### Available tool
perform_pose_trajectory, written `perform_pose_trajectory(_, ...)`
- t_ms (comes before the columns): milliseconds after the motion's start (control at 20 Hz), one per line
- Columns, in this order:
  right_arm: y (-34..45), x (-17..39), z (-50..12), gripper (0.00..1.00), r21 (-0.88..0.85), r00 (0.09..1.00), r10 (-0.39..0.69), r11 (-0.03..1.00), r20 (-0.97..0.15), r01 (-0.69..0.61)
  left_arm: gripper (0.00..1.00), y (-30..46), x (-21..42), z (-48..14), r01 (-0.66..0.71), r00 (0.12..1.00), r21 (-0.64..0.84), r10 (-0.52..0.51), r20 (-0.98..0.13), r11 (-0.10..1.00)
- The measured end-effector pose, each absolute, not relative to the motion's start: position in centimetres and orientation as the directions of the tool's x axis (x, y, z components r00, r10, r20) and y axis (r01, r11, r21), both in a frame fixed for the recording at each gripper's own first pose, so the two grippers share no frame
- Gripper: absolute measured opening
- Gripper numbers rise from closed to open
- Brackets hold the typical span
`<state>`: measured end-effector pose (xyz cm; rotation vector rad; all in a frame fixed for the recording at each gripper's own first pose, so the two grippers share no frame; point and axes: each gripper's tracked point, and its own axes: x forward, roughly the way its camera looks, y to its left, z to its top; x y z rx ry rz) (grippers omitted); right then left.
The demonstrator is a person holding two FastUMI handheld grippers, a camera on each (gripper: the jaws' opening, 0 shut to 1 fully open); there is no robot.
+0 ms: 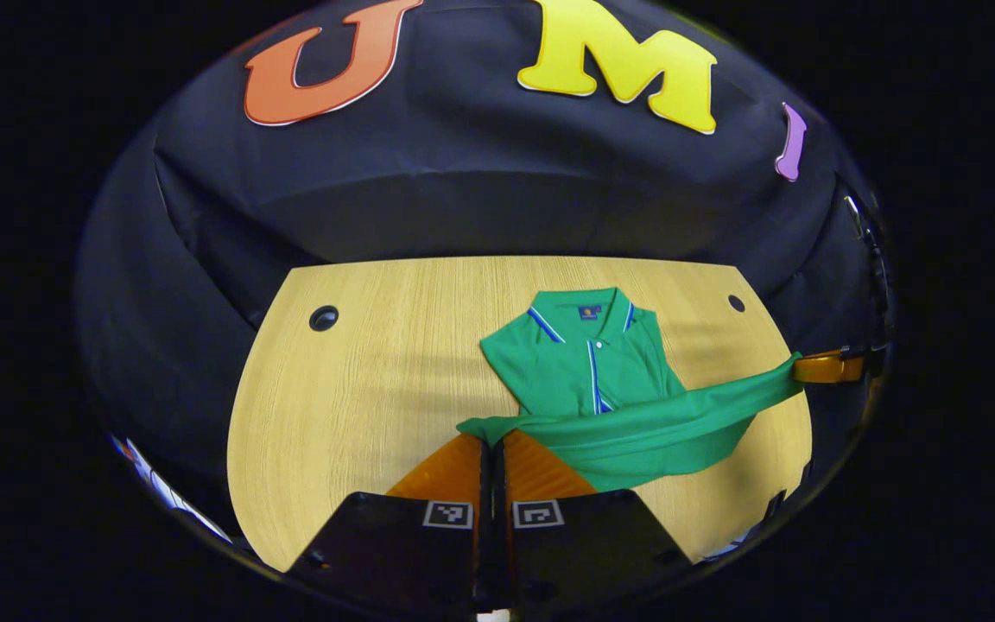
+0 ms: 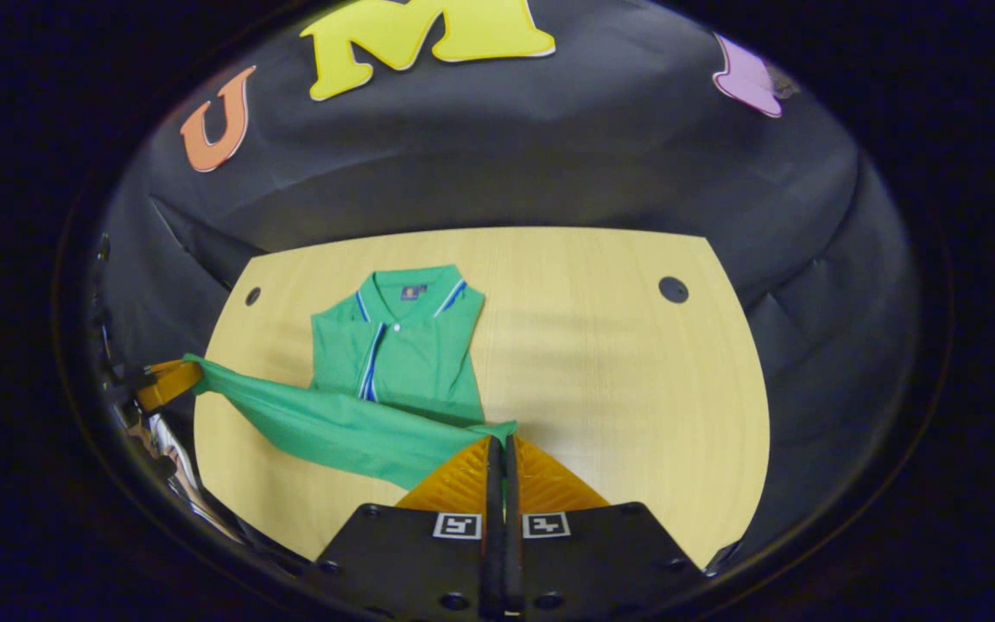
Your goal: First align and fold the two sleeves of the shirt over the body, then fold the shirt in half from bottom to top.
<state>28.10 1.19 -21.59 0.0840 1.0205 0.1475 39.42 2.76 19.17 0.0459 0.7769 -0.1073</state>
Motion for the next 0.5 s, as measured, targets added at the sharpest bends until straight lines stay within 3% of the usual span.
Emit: perform_pose_trajectory(500, 1.7, 41.9, -24.7, 0.02, 0.092, 0.635, 0.136, 0.99, -0.76, -0.103, 0.03, 2.1, 50.9, 15.8, 0.051, 0.759, 0.017, -0.027, -0.651, 0.999)
